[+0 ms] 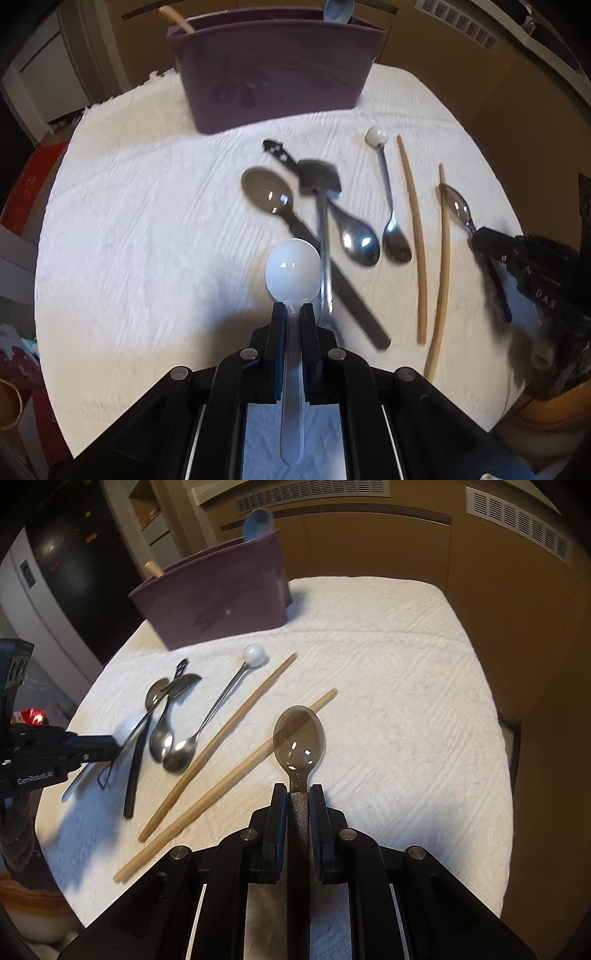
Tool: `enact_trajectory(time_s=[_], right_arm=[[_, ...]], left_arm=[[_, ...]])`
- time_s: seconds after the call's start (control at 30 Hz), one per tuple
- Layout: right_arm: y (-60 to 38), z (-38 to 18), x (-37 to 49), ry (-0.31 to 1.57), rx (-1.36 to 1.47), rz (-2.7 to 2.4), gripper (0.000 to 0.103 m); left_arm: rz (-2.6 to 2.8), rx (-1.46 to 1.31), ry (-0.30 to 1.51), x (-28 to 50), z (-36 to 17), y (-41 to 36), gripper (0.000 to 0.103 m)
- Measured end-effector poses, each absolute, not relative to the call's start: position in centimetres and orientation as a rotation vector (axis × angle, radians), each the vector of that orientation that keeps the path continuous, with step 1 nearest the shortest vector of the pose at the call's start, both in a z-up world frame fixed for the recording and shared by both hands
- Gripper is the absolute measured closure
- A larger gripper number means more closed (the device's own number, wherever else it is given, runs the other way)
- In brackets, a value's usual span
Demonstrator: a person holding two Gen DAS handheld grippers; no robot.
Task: Organize utensils
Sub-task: 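Grasp the white plastic spoon with the left tool while the right tool holds the black spoon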
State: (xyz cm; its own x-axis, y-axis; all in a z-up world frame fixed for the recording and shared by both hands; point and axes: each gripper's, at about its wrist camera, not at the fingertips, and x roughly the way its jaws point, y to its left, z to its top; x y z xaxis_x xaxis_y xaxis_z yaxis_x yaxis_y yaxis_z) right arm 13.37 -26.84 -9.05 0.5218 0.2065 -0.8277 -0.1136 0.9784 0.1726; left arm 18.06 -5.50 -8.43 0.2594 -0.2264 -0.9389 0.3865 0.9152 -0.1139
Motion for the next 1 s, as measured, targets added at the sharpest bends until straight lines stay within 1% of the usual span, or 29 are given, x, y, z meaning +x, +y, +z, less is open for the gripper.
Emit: enact_trajectory(time_s=[0.1, 0.13, 0.17, 0.23, 0.3, 0.37, 0.47, 0.6, 0.63, 0.67, 0.7, 0.77, 0.83, 1.0], right_arm=[[-26.2, -9.2, 12.6, 1.016, 0.076, 0.203, 0.09], [-26.1, -9.2, 12.5, 1.019, 0.071, 0.203, 0.09], [-26.1, -9.2, 12.4, 1.022, 0.068, 0.204, 0.089], [-26.1, -9.2, 12.3, 1.025, 0.069, 0.201, 0.089], [-26.3, -9.1, 12.3, 1.03, 0.069, 0.192, 0.088], [-26.4, -9.0, 12.2, 1.029, 0.063, 0.182, 0.086], [-26.7, -8.8, 12.0, 1.024, 0.054, 0.173, 0.082], [-26.8, -8.8, 11.9, 1.025, 0.05, 0.169, 0.078], [-26.8, -8.8, 12.0, 1.025, 0.05, 0.168, 0.077], [-26.9, -8.7, 12.1, 1.022, 0.051, 0.165, 0.077], [-26.9, -8.6, 12.2, 1.018, 0.052, 0.164, 0.075], [-26.9, -8.3, 12.6, 1.007, 0.064, 0.161, 0.069], [-26.9, -8.1, 13.4, 1.0, 0.087, 0.16, 0.06], [-26.1, -8.4, 15.8, 1.011, 0.066, 0.138, 0.059]], left_arm=[[-0.447, 0.153, 1.272, 16.7, -8.8, -4.6, 0.097], [-0.458, 0.163, 1.273, 16.5, -8.9, -4.7, 0.095], [-0.458, 0.173, 1.27, 16.6, -9.1, -4.9, 0.087], [-0.452, 0.182, 1.265, 16.6, -8.9, -4.1, 0.075], [-0.45, 0.182, 1.253, 17.1, -8.8, -4.5, 0.071], [-0.447, 0.186, 1.24, 17.7, -8.8, -5.0, 0.061], [-0.437, 0.188, 1.237, 18.4, -8.7, -5.0, 0.056], [-0.441, 0.191, 1.242, 18.7, -8.9, -5.0, 0.057], [-0.439, 0.194, 1.237, 18.6, -8.9, -5.0, 0.059], [-0.442, 0.191, 1.233, 18.7, -9.0, -5.1, 0.068], [-0.448, 0.184, 1.232, 18.7, -9.0, -5.1, 0.073], [-0.439, 0.188, 1.22, 18.6, -8.9, -5.2, 0.073], [-0.432, 0.176, 1.211, 18.4, -8.8, -4.9, 0.073], [-0.411, 0.133, 1.142, 17.4, -6.8, -3.0, 0.073]])
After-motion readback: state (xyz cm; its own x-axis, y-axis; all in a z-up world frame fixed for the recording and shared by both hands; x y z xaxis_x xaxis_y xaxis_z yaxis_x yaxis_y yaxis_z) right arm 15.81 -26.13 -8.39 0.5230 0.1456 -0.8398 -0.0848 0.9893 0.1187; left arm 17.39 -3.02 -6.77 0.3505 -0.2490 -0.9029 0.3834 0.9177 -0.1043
